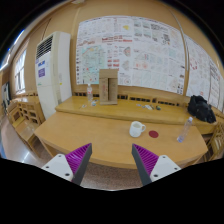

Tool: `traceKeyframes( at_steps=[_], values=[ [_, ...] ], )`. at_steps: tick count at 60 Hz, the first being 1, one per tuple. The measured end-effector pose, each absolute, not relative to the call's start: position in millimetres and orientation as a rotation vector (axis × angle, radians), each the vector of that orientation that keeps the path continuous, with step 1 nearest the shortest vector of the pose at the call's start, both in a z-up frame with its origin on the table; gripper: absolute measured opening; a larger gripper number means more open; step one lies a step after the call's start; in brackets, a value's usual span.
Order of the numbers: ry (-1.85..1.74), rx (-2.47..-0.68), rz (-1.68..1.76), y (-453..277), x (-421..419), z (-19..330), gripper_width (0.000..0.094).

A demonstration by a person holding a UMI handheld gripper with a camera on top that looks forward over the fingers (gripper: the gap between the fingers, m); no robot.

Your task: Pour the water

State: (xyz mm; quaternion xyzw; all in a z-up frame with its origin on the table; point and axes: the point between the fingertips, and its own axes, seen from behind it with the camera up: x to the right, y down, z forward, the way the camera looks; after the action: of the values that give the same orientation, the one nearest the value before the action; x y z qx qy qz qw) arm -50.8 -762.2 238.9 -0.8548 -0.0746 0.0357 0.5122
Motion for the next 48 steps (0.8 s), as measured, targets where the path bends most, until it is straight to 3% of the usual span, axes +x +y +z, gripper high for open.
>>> traceKeyframes(
  at_steps=[11,29,34,48],
  values=[
    [-0.109,-2.097,0.055,-751.6,7.5,206.5,0.0825],
    [0.007,-2.188,-0.024,-710.1,187.9,100.4,0.0823],
    [0.031,-2.184,-0.048,-680.6,248.9,71.1,0.0821],
    [0.085,-2.124,-0.144,-580.2,408.5,35.7,0.0821]
  ],
)
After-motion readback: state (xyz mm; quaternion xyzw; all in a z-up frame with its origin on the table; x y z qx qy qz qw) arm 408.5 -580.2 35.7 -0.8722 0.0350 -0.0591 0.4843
